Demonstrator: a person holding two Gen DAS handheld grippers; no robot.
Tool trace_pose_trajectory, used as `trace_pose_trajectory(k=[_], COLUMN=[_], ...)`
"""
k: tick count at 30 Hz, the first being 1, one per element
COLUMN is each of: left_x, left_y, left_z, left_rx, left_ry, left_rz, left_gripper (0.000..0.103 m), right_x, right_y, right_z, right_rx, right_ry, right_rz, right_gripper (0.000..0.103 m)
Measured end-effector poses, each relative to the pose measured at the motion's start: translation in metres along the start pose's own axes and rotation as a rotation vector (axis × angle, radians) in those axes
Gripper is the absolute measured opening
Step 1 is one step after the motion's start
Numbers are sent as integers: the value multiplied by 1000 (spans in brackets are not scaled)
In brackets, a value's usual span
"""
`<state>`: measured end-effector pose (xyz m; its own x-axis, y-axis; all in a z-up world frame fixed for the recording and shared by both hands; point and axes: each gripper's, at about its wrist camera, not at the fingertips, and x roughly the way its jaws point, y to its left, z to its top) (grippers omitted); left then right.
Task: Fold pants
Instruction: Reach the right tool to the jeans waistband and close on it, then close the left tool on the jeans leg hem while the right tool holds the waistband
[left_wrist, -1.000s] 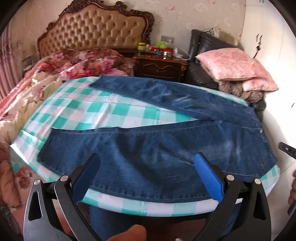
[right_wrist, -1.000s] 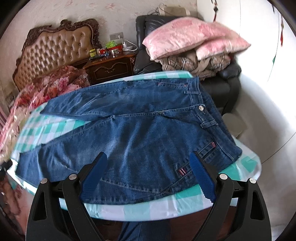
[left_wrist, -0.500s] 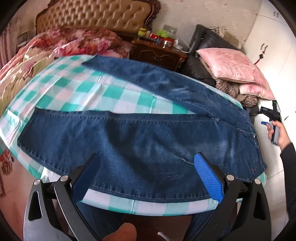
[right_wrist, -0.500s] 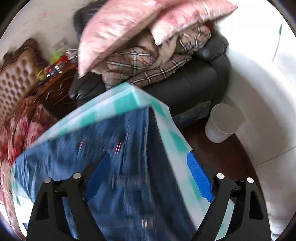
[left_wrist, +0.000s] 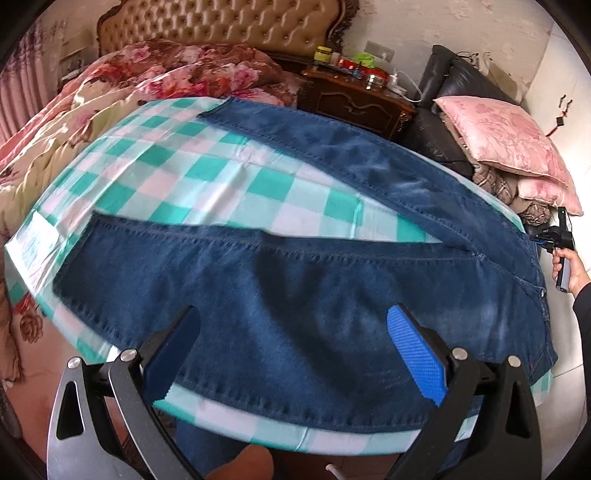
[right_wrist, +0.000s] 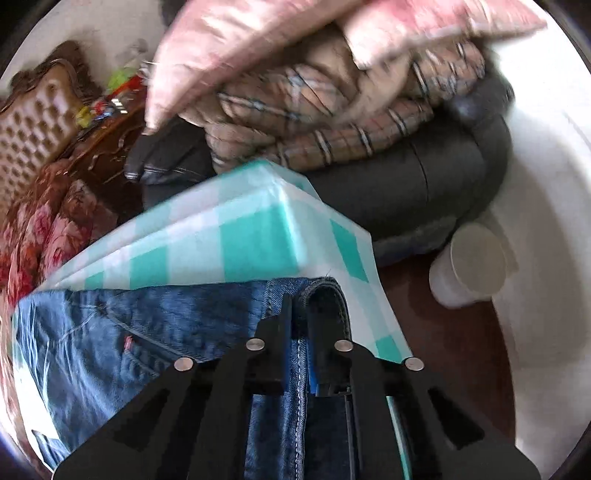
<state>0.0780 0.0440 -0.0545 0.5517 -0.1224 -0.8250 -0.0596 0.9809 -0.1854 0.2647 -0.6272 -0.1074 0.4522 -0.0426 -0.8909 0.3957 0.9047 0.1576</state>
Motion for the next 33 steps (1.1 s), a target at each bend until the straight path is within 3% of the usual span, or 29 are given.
trace_pose_trajectory(k=[3,6,10,15,17,19,24,25,29,31,33], left_x=[10,27,47,92,133,175,248,258,276,284,295], left_y=[-10,-20,-28,-27,-22,-17,-11,-7,9,10,9], left_z=[16,43,86,142,167,185,208,210,215,219,224], left_rx=[26,14,-38,-161,-248,-333,-458,-487,-580,-594,-592], left_ry=[-7,1,-2,37,97,150,234,246,236,242,263], left_rz=[-34,-136,-267,-483,-609,-663,-620,-575,-537,-559,-526], left_gripper=[101,101,99,75,63,55,44,43,39,39,39], right_x=[-43,-101,-193,-254,-258,-257,-258,-260,-265,-267,-269], right_y=[17,42,66,71,63,55,44,43,40,40,39], right_z=[-6,-25,-92,-193,-228,-252,-271,-270,-262,-261,-258], right_rx=[-53,-117,-204,-261,-237,-197,-134,-124,-126,-137,-140], right_ry=[-121,-236,-376,-410,-375,-340,-311,-313,-323,-331,-334], right_rz=[30,128,316,470,517,531,529,534,523,521,514], right_gripper=[7,7,6,6,6,6,6,6,6,6,6])
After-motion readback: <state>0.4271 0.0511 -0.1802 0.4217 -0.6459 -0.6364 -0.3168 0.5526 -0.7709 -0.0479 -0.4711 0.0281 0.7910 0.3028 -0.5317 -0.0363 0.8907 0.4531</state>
